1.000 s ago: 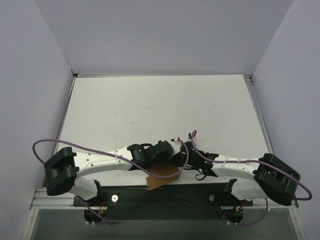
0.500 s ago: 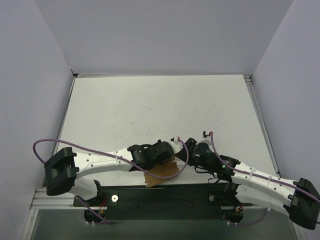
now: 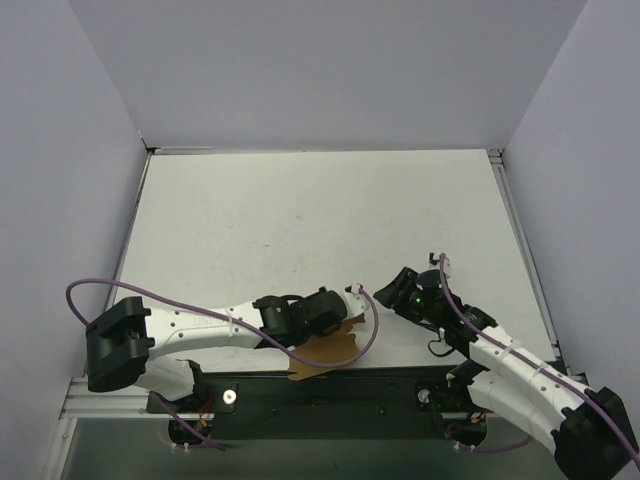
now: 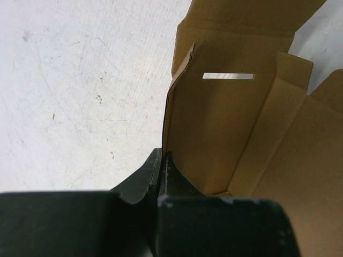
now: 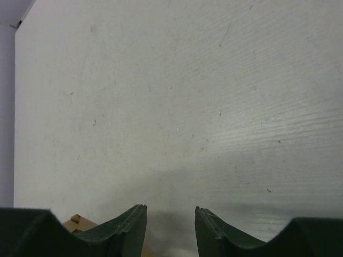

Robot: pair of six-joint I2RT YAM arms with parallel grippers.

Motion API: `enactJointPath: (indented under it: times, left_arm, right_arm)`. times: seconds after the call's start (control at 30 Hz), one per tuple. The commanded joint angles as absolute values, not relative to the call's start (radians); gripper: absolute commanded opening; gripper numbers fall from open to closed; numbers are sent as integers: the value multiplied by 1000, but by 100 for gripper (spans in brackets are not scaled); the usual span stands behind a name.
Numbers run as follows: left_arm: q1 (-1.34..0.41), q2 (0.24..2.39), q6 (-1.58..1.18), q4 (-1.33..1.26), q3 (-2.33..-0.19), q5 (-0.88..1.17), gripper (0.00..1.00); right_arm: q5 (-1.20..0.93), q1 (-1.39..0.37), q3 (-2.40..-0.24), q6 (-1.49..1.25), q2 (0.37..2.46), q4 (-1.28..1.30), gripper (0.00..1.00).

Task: Fold the paper box

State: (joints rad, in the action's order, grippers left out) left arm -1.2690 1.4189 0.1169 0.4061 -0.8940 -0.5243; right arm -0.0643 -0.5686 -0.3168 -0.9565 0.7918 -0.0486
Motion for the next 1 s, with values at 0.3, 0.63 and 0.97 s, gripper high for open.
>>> enactJointPath:
  times: [0.3, 0.63, 0.97]
  left_arm:
    - [-1273, 1446, 101, 379, -917, -497, 0]
    - [-1273, 1474, 91, 387, -937, -482, 0]
    - [-1273, 1476, 78, 376, -937, -437, 0]
  right_arm:
    - [-362, -598, -275, -962, 1026, -440, 39]
    - [-262, -742, -321, -980, 1069, -411, 38]
    - [-264, -787, -331, -1054, 1134, -546, 34]
